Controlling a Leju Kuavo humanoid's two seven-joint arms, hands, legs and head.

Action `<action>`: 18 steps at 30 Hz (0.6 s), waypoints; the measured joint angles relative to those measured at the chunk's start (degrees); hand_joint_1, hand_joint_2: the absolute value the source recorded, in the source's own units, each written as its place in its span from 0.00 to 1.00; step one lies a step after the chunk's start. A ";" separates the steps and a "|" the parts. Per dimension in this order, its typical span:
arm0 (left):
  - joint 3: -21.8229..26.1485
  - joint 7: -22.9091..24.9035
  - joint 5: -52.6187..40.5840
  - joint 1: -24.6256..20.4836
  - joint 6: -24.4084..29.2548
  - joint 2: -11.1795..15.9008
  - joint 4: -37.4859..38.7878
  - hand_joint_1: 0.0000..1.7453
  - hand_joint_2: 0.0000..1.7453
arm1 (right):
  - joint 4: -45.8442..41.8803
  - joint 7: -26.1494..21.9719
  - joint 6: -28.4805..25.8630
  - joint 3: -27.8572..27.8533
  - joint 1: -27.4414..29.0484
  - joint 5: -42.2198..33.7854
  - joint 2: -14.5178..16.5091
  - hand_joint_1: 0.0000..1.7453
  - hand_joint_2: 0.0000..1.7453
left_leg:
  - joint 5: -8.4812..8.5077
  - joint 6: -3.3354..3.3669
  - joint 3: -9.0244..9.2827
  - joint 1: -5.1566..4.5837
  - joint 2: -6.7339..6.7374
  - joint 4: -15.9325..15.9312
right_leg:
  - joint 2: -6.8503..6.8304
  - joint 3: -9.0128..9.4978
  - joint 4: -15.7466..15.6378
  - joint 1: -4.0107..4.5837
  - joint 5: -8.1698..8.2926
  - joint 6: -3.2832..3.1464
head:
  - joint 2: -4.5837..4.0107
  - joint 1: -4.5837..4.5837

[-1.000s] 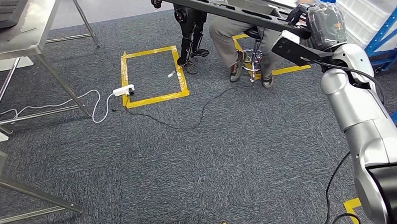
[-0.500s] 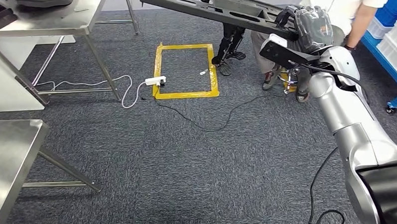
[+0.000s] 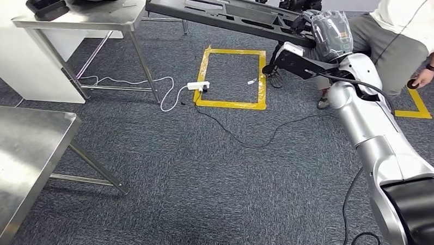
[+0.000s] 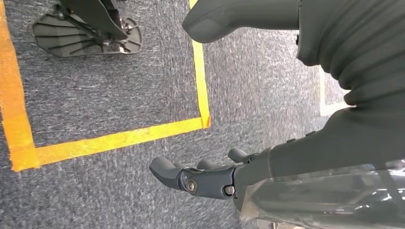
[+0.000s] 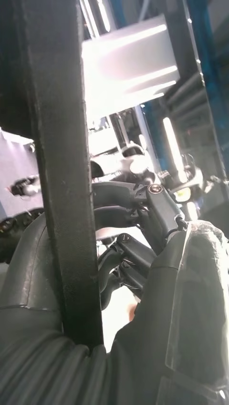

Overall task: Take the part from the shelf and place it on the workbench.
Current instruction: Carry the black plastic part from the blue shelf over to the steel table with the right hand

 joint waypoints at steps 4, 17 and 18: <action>0.02 -0.04 0.00 0.09 0.22 0.09 -0.01 0.00 1.00 | 0.04 -0.05 -0.01 -0.21 0.14 0.28 0.17 1.00 1.00 | 4.84 0.70 5.01 -0.36 2.77 -9.50 | -2.71 0.22 0.04 0.51 -0.40 -0.08 | 0.00 -0.03; 0.04 -0.88 0.02 0.39 1.01 0.09 -0.02 0.00 1.00 | 0.81 -0.74 0.09 -1.00 0.67 0.67 -0.34 1.00 1.00 | 6.70 3.18 9.21 -0.41 -3.32 -16.12 | 1.75 -6.87 13.62 -0.16 -4.95 2.28 | 0.00 0.68; 0.04 -0.92 0.02 0.51 1.04 0.05 -0.02 0.00 1.00 | 0.90 -0.80 0.11 -1.01 0.66 0.69 -0.33 1.00 1.00 | 6.64 3.04 9.20 -0.32 -4.20 -15.99 | 2.25 -5.38 10.00 -0.44 -3.19 2.94 | 0.00 0.68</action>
